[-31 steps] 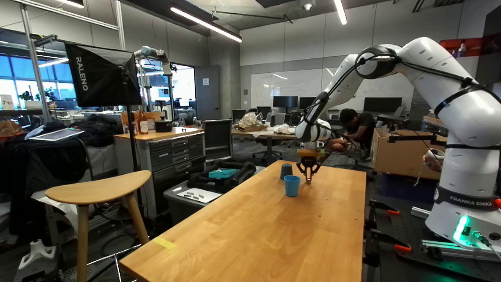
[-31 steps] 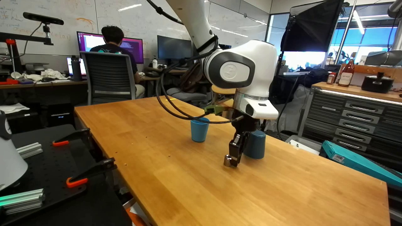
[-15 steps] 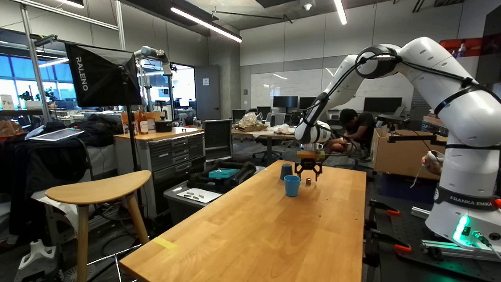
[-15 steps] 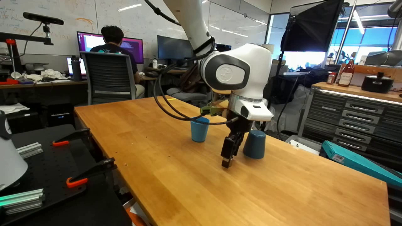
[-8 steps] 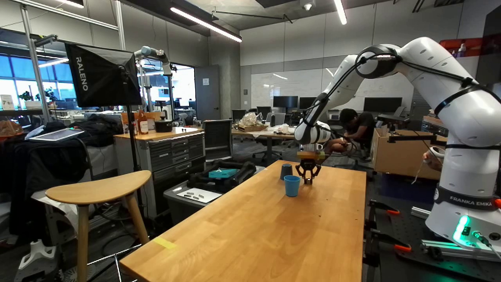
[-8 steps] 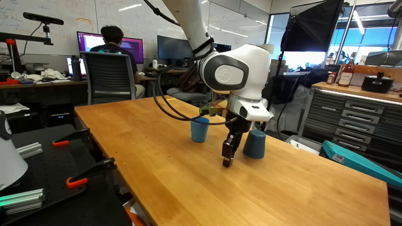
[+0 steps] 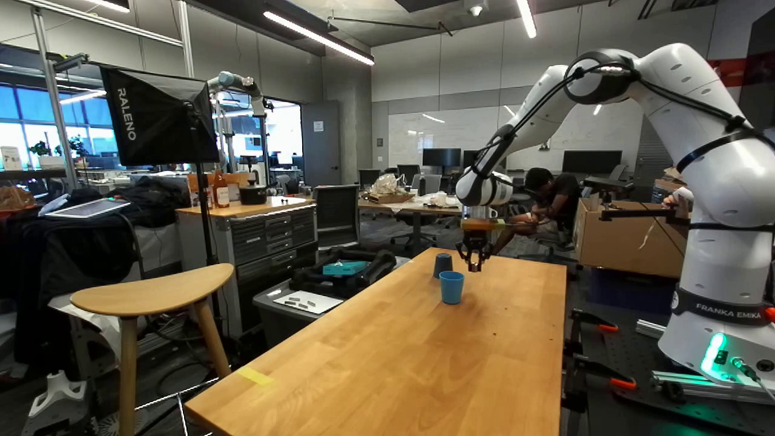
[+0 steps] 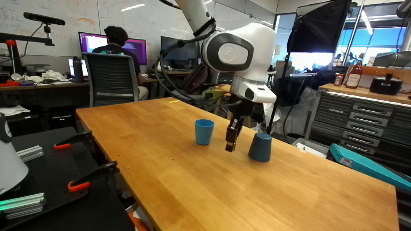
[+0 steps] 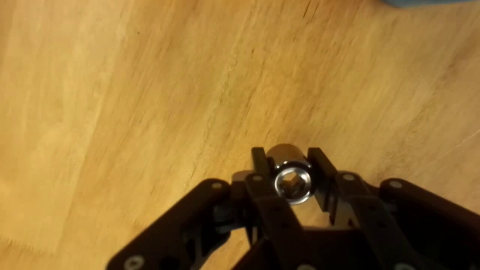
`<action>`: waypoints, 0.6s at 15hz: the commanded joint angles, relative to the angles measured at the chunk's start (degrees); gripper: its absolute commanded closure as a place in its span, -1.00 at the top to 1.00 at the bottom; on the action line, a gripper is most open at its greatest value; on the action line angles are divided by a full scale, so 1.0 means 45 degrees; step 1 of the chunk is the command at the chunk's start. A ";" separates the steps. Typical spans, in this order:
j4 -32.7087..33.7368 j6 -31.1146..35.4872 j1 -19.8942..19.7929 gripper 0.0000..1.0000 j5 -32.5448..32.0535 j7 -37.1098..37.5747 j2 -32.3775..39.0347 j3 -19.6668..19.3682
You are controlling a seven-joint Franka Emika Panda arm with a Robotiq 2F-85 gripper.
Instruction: Put the ring in the cup
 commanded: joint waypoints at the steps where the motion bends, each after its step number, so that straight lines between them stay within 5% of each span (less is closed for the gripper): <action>1: -0.1165 -0.1278 0.0393 -0.84 -0.0143 -0.0761 -0.2307 0.0151; 9: -0.0770 -0.2118 0.1092 -0.84 0.0428 -0.0927 -0.3007 0.1211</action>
